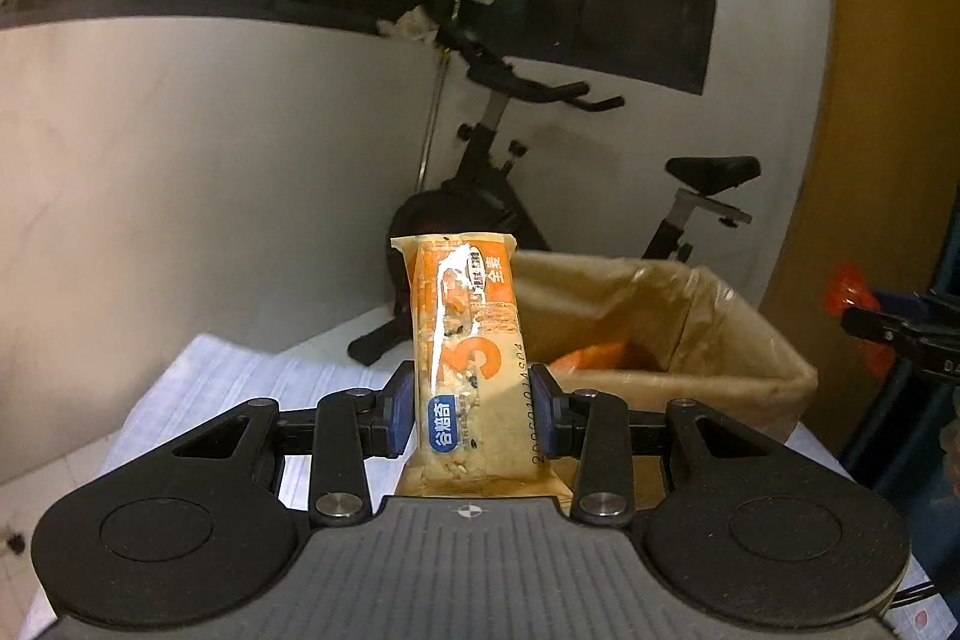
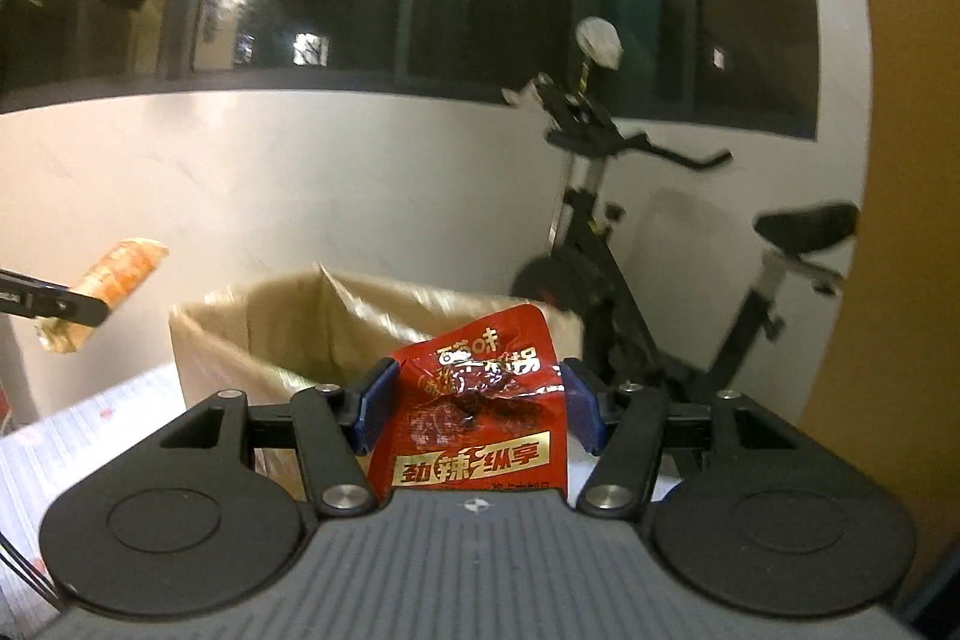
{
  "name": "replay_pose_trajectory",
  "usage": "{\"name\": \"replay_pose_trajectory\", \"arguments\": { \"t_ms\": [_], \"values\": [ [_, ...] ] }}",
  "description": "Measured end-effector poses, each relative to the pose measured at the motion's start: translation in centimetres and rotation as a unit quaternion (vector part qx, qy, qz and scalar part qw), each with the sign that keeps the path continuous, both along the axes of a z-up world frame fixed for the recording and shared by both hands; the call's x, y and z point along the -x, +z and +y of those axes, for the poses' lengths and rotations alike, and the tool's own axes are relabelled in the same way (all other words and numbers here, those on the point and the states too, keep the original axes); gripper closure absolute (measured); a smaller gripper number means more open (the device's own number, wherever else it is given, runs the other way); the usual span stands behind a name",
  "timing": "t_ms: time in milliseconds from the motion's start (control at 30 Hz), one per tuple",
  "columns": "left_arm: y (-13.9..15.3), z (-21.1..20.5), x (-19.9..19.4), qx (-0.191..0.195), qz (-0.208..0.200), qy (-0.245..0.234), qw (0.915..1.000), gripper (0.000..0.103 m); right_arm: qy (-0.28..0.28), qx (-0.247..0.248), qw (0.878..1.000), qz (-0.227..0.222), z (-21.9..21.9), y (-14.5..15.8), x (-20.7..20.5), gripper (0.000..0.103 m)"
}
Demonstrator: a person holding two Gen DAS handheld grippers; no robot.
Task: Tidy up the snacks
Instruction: 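Lift both packets over the box and open both grippers inside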
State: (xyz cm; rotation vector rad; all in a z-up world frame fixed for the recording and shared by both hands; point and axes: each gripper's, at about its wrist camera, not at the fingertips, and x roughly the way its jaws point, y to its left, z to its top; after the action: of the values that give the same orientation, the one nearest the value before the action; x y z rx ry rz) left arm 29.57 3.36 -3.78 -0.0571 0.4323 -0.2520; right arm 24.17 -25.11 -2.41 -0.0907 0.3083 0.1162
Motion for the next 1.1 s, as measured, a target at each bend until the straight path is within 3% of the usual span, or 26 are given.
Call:
{"name": "replay_pose_trajectory", "arguments": {
  "t_ms": [200, 500, 867, 1000, 1100],
  "values": [
    [1.0, -2.0, -3.0, -0.01, -0.001, -0.011, 0.9999, 0.062, 0.033, 0.019, 0.999, -0.011, 1.5, 1.2, -3.1, 0.042],
    [0.6, -4.6, -7.9, -0.036, 0.005, -0.021, 0.9991, 0.062, 0.048, 0.01, 0.999, 0.016, 3.0, 0.0, -9.2, 0.042],
    [-1.6, -7.8, -11.7, -0.082, 0.036, -0.045, 0.995, 0.062, -0.028, -0.03, 0.995, 0.09, 1.1, -2.6, -15.1, 0.041],
    [-1.4, -7.7, -11.2, -0.088, 0.025, -0.046, 0.9948, 0.044, -0.04, -0.03, 0.994, 0.098, 0.6, -2.7, -15.1, 0.037],
    [-1.2, -7.3, -10.7, -0.09, 0.023, -0.043, 0.9948, 0.044, -0.042, -0.032, 0.994, 0.096, 0.6, -2.7, -14.4, 0.036]
  ]
}}
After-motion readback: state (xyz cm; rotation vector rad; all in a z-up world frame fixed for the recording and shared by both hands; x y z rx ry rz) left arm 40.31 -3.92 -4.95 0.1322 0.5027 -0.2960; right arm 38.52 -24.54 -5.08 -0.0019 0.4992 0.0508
